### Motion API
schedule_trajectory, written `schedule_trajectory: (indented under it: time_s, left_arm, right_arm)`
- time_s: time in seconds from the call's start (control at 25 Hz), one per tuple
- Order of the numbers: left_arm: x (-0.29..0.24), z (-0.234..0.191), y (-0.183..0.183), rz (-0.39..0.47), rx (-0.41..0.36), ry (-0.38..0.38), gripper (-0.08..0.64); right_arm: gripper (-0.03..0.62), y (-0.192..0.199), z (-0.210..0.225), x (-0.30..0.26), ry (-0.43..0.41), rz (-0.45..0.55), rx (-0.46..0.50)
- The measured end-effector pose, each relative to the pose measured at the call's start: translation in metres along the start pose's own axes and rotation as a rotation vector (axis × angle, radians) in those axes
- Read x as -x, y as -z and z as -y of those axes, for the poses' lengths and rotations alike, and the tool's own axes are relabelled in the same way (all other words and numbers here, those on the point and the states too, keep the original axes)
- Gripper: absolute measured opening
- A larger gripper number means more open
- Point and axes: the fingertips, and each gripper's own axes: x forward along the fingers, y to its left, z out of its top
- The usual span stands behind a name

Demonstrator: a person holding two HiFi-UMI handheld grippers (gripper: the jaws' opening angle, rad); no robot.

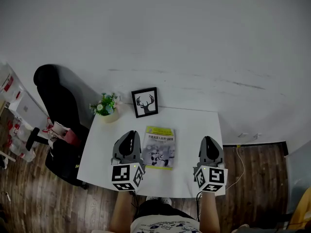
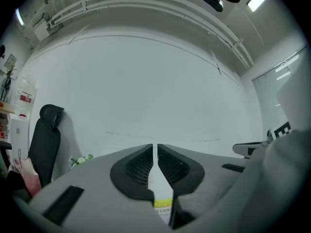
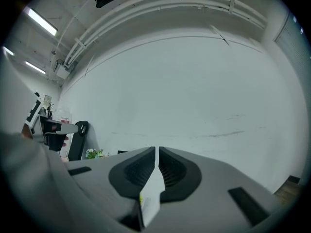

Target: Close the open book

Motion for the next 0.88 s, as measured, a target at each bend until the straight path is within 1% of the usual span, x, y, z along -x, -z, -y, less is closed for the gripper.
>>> schedule_trajectory:
  time_s: [0.2,0.48,0.88]
  left_arm:
    - [0.001,-0.006,-0.005,0.009,-0.004,-0.023,0.038]
    - [0.006,-0.008,-0.01,0.018,-0.03,-0.028,0.023]
    - [0.004,-0.01,-0.01,0.015,-0.035,-0.03,0.023]
  right_arm:
    - [0.04,-0.006,-0.002,-0.003,-0.004,0.015,0.001]
    - [0.038,-0.012,-0.009,-0.003,-0.016,0.029,0.004]
    - [0.038,-0.013,-0.015,-0.006,-0.026,0.03,0.005]
